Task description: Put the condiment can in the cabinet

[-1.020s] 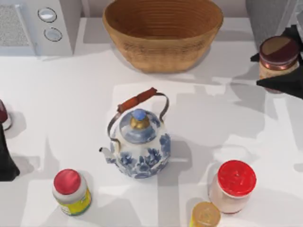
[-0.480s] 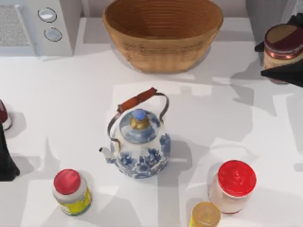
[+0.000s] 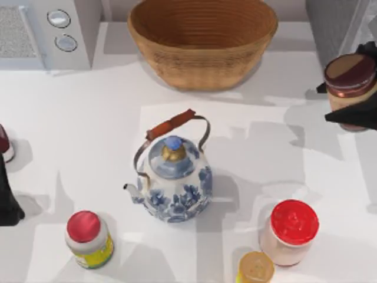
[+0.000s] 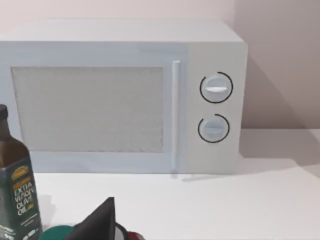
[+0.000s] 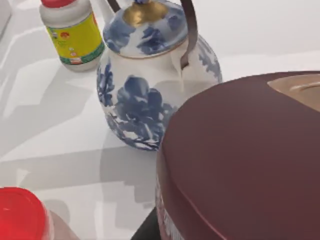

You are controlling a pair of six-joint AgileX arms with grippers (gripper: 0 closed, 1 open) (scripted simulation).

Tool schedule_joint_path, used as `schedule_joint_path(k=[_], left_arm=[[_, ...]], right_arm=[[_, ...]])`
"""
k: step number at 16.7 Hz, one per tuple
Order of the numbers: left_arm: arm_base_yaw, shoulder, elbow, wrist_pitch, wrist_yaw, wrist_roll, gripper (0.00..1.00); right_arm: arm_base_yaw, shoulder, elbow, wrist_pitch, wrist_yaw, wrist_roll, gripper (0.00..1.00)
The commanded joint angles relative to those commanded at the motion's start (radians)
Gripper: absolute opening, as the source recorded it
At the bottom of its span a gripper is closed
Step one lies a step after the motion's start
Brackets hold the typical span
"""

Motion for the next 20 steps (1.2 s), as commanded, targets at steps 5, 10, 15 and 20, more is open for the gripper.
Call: schedule_joint_path(k=[5, 10, 15, 20], left_arm=[[0.0, 0.0, 0.0, 0.0, 0.0, 0.0, 1.0], [0.0, 0.0, 0.0, 0.0, 0.0, 0.0, 1.0], [0.0, 0.0, 0.0, 0.0, 0.0, 0.0, 1.0], [0.0, 0.0, 0.0, 0.0, 0.0, 0.0, 1.0]], right_arm=[[0.017, -0.319, -0.246, 0.197, 0.184, 0.266, 0.0], [0.027, -0.734, -0.553, 0.459, 0.413, 0.596, 0.0], [0.036, -1.181, -0.886, 0.742, 0.661, 0.946, 0.0], [0.043, -1.588, -1.192, 0.997, 0.891, 1.268, 0.0]])
